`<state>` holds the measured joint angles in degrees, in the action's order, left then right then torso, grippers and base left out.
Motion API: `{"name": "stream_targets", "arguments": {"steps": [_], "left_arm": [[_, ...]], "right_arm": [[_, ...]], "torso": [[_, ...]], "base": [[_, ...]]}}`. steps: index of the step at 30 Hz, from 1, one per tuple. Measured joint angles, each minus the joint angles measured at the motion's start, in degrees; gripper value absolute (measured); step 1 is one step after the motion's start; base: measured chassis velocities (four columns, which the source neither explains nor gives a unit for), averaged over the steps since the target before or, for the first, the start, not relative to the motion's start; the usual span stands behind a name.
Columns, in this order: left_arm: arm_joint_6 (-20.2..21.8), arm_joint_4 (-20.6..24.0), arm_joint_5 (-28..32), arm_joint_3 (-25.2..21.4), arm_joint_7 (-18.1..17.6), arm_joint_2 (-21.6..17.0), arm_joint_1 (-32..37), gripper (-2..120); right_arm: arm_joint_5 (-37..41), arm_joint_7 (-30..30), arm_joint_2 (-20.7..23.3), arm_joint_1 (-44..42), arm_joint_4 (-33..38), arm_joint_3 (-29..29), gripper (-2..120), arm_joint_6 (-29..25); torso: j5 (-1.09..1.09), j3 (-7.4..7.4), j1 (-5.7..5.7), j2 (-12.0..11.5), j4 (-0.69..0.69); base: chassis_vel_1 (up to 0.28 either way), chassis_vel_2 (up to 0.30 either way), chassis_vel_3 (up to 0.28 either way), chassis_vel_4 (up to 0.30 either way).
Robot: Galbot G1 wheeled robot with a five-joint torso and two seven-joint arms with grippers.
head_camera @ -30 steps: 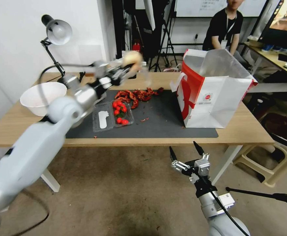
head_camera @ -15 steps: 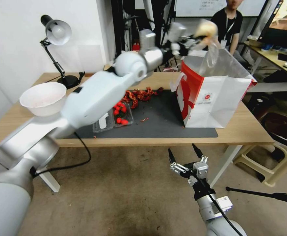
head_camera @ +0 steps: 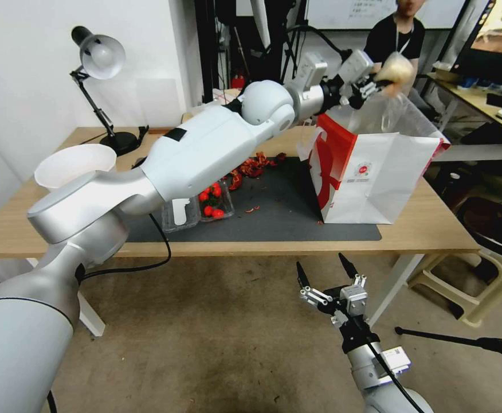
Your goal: Pick up the trash from the table and place it into the takeout bag.
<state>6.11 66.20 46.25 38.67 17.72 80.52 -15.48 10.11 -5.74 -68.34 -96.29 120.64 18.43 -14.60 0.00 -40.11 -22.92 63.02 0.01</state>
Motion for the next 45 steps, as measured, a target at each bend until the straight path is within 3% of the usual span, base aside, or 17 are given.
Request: {"name": "stream_targets", "arguments": {"steps": [3,5,20,24,31,34,37,38,41,42,43,45], "left_arm": [[-2.73,0.14,-4.96,2.69,-2.71,-0.69,-0.21,27],[-3.07,0.56,-5.72,3.33,-3.04,-1.08,-0.25,30],[-3.14,0.99,-5.40,3.84,-5.12,-1.77,-0.95,88],[-1.86,2.38,-4.85,2.97,-6.06,-2.17,-0.37,99],[1.52,6.82,-1.93,-0.06,-6.80,-4.45,1.07,100],[4.82,9.24,0.51,-4.07,-9.90,-5.04,3.41,100],[10.44,14.55,3.97,-7.86,-17.27,-6.95,7.28,100],[10.44,14.55,3.97,-7.86,-17.27,-6.95,7.28,100],[14.57,20.44,5.97,-10.84,-28.03,-9.68,12.19,100],[14.57,20.44,5.97,-10.84,-28.03,-9.68,12.19,100],[15.55,22.84,6.21,-12.29,-33.85,-10.95,14.79,100],[17.09,27.35,6.43,-15.60,-40.87,-13.27,19.57,100]], "right_arm": [[-0.08,0.73,0.00,-0.65,0.04,0.00,100,-0.50],[-0.13,1.03,0.00,-0.82,0.01,0.00,100,-0.83],[0.27,1.73,0.24,0.26,-0.37,-0.93,100,-0.73],[0.55,1.74,0.40,0.41,-0.44,-0.88,100,-0.69],[0.66,1.88,0.27,0.48,-0.78,-0.95,100,-0.64],[0.63,1.91,0.02,0.04,-0.88,-0.87,100,-0.73],[0.63,1.89,0.19,-0.39,-0.86,-0.70,100,-0.82],[0.63,1.89,0.19,-0.39,-0.86,-0.70,100,-0.82],[0.62,1.89,0.68,-0.41,-1.00,-0.73,100,-0.83],[0.62,1.89,0.68,-0.41,-1.00,-0.73,100,-0.83],[0.60,1.89,0.76,-0.42,-1.03,-0.80,100,-0.83],[0.57,1.89,0.72,-0.34,-1.04,-0.97,100,-0.79]], "torso": [[0.00,0.00,0.00,0.00,-0.01],[0.00,0.00,0.00,0.00,0.00],[0.00,0.00,0.00,0.00,-0.01],[0.00,0.00,0.00,0.00,-0.02],[0.00,0.00,0.01,0.00,0.00],[0.00,0.00,0.00,0.01,0.00],[0.00,0.01,0.00,0.02,-0.02],[0.00,0.01,0.00,0.02,-0.02],[-0.01,0.00,0.00,0.01,-0.01],[-0.01,0.00,0.00,0.01,-0.01],[-0.02,0.00,0.00,0.01,0.00],[-0.02,0.00,0.00,0.01,-0.01]], "base": [[0.000,0.000,0.000,0.000],[0.000,0.000,0.000,0.000],[0.000,0.000,0.000,0.000],[0.000,0.000,0.000,0.000],[0.000,0.000,0.000,0.000],[0.000,0.000,0.000,0.000],[0.000,0.000,0.000,0.000],[0.000,0.000,0.000,0.000],[0.000,0.000,0.000,0.000],[0.000,0.000,0.000,0.000],[0.000,0.000,0.000,0.000],[0.000,0.000,0.000,0.000]]}}
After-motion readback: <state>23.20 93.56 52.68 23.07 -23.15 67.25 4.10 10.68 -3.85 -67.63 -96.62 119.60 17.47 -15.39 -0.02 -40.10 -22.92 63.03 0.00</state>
